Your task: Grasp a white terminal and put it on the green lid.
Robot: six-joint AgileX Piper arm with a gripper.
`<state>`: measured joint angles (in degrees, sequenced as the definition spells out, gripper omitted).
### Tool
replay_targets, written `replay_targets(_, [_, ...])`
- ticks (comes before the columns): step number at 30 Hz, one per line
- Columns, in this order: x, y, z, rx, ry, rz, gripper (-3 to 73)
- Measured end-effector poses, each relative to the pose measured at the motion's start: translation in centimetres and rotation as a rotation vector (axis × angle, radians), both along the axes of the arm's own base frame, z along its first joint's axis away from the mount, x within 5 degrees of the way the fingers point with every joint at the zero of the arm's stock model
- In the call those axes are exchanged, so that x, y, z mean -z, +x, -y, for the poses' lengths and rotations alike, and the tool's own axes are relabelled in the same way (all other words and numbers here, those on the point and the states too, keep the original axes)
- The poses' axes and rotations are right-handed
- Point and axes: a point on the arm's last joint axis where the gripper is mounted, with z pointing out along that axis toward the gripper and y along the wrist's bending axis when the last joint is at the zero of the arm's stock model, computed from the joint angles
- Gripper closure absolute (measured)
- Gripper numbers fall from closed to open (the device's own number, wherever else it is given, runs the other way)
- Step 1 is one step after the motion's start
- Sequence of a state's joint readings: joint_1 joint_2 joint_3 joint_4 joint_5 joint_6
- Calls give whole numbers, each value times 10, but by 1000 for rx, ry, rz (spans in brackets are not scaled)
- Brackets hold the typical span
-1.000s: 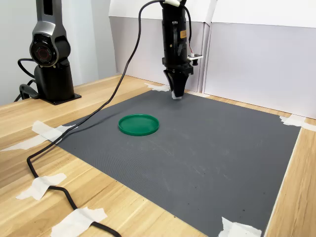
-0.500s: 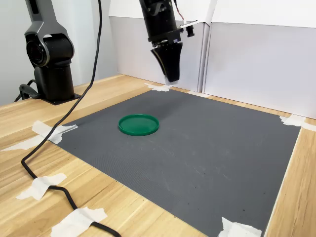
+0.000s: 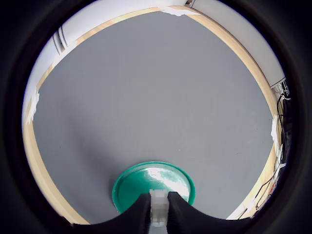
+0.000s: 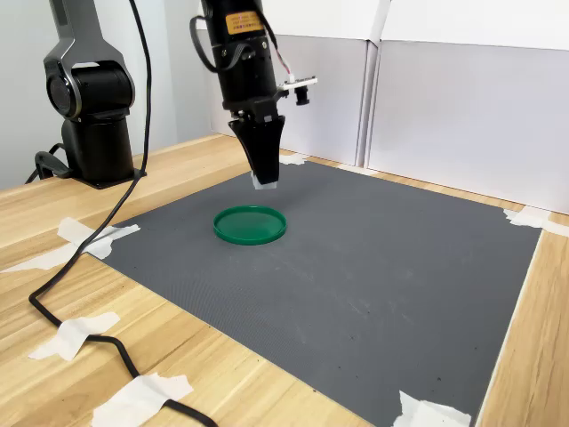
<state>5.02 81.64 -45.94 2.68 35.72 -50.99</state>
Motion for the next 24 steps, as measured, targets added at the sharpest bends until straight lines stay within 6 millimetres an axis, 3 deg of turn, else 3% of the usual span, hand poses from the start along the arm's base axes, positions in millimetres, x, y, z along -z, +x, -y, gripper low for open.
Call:
replay_targets(9, [20,-2,0,5,-2,-6,612])
replay_targets(18, [24,-3,2,17,-17,-38,611])
replay_targets(24, [29,-2,4,-5,-57,-57,529])
